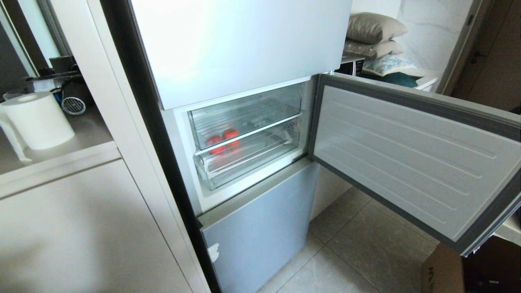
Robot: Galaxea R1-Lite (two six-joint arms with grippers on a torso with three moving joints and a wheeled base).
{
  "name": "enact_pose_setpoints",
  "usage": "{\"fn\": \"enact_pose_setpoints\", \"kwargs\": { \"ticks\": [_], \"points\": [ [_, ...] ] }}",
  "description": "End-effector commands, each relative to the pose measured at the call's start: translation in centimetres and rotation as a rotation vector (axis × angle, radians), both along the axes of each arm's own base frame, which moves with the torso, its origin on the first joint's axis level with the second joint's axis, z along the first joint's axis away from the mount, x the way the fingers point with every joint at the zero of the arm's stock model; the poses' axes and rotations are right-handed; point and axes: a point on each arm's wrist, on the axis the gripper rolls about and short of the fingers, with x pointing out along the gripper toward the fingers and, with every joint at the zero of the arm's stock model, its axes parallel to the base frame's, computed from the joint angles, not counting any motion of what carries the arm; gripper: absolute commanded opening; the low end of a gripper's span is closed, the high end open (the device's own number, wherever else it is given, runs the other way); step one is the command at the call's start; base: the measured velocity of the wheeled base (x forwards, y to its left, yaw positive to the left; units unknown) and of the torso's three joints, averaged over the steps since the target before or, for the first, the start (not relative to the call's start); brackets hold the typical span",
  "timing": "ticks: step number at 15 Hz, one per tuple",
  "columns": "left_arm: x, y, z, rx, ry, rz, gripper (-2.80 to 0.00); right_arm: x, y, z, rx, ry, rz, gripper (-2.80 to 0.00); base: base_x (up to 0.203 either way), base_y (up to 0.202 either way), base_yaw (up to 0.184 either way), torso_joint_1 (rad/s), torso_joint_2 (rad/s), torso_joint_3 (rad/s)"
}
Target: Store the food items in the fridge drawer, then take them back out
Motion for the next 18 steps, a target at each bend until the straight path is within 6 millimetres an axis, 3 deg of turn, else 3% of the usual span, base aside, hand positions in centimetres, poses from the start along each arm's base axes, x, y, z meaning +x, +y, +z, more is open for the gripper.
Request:
{"fn": "enact_pose_setpoints", "kwargs": {
  "ticks": [1, 10, 18],
  "points": [
    [0.00, 0.00, 0.00, 0.000, 0.000, 0.001, -2.80, -0.05, -0.01, -0.02, 0.019, -0.002, -0.006, -2.80, 0.000, 0.000, 0.000, 0.000, 0.00, 0.000],
    [0.00, 0.00, 0.00, 0.000, 0.000, 0.001, -2.80, -0.05, -0.01, -0.02, 0.022, -0.002, -0.006, -2.80, 0.000, -0.001, 0.009, -0.001, 0.00, 0.000],
    [0.00, 0.00, 0.00, 0.000, 0.000, 0.001, -2.80, -0.05, -0.01, -0.02, 0.022, -0.002, -0.006, -2.80, 0.000, -0.010, 0.174, 0.002, 0.00, 0.003]
  ]
}}
